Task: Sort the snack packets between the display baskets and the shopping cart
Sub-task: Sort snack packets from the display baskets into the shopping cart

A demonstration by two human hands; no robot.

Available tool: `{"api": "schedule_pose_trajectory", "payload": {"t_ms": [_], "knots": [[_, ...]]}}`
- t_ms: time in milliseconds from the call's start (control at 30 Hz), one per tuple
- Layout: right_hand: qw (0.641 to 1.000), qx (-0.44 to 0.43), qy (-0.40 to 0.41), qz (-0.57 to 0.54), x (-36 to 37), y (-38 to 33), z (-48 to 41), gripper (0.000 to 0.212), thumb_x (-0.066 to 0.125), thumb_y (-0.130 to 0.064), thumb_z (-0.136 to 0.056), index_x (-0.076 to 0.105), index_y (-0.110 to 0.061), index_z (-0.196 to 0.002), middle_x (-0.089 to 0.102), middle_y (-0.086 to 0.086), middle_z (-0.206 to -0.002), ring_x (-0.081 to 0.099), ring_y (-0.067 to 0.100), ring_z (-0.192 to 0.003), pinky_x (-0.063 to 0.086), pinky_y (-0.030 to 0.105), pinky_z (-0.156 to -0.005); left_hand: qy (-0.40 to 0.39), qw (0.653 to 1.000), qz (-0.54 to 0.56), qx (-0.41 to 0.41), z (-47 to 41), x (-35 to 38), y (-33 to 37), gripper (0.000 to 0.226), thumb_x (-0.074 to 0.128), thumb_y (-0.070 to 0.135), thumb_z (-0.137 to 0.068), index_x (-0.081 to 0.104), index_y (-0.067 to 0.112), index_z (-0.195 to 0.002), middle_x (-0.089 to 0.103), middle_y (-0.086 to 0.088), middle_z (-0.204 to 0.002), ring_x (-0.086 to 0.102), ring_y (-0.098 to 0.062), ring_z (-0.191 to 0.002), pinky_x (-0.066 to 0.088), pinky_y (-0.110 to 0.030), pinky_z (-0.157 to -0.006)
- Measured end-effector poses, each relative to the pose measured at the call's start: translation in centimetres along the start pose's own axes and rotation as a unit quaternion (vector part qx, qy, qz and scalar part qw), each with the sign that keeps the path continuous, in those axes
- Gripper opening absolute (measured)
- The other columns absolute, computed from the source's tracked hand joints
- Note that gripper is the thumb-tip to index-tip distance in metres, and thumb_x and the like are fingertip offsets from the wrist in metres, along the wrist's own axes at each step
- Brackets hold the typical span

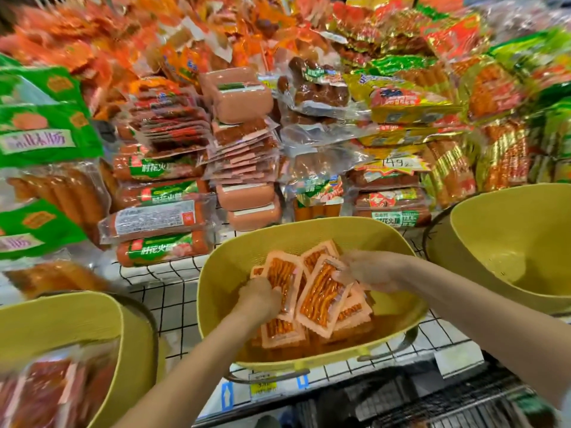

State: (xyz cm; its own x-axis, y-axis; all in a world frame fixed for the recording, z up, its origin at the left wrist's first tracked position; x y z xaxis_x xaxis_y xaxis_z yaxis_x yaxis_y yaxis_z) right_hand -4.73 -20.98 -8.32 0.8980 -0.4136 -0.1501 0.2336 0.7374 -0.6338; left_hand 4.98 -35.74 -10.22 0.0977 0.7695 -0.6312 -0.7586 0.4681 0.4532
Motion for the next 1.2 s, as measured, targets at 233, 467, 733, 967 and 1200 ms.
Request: {"api": "schedule_pose_trajectory", "payload": {"t_ms": [233,467,733,967,1200], "knots": [[0.976,-0.015,0.145,0.159,-3.2,-2.1,-0.2,0.022,0.05,-0.023,-0.097,0.058,-0.005,-0.104,0.067,0.013,-0.103,0.065,0.023,-0.088,0.054,0.029,-0.073,-0.021,0.999,-0.034,0.011,0.6,1.3,0.9,0.06,0.036,0.034,-0.103,0.029,-0.012,-0.141,0.05,-0.026,-0.137,0.052,-0.038,-0.123,0.044,-0.043,-0.103],[0.955,-0.076,0.261,0.116,-3.5,-1.3,0.2,0.035,0.05,-0.037,-0.096,0.059,-0.005,-0.087,0.067,0.013,-0.081,0.066,0.029,-0.074,0.056,0.04,-0.074,0.007,0.993,-0.105,0.045,1.0,0.8,1.8,0.073,0.037,0.045,-0.101,0.016,-0.008,-0.147,0.04,-0.017,-0.145,0.051,-0.031,-0.122,0.045,-0.037,-0.098],[0.936,-0.103,0.19,0.278,-0.2,-2.3,-0.3,0.023,0.054,-0.043,-0.092,0.059,-0.021,-0.098,0.064,-0.006,-0.103,0.058,0.015,-0.096,0.046,0.028,-0.083,-0.004,0.988,-0.135,0.069,1.1,1.2,2.8,0.071,0.038,0.04,-0.101,0.013,-0.006,-0.148,0.035,-0.019,-0.149,0.042,-0.033,-0.132,0.04,-0.041,-0.106],[0.933,-0.066,0.089,0.342,0.9,-1.0,-0.5,0.058,0.05,-0.043,-0.095,0.041,-0.002,-0.134,0.052,0.013,-0.134,0.05,0.028,-0.122,0.041,0.041,-0.103,-0.048,0.991,-0.114,0.057,0.0,1.5,1.1,0.073,0.043,0.042,-0.099,0.01,0.002,-0.15,0.04,-0.012,-0.147,0.046,-0.027,-0.13,0.041,-0.036,-0.105],[0.946,-0.142,0.229,0.181,-1.8,-0.9,6.2,0.042,0.049,-0.038,-0.096,0.053,-0.007,-0.124,0.061,0.007,-0.118,0.057,0.022,-0.111,0.047,0.032,-0.093,0.066,0.989,-0.117,0.06,4.5,-1.9,2.1,0.069,0.041,0.05,-0.096,0.022,0.005,-0.145,0.053,-0.019,-0.135,0.054,-0.034,-0.12,0.045,-0.037,-0.088]]}}
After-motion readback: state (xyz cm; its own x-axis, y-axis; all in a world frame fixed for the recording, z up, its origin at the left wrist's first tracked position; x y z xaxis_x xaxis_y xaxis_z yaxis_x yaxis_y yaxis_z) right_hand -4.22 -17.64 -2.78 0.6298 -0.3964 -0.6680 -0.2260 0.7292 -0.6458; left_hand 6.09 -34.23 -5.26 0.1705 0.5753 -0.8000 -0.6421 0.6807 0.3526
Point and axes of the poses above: each hand's wrist, its own z-axis away from the middle knuckle, its own x-axis out of the palm, y = z × x, the point moved 9 cm from there along -z, towards the middle knuckle
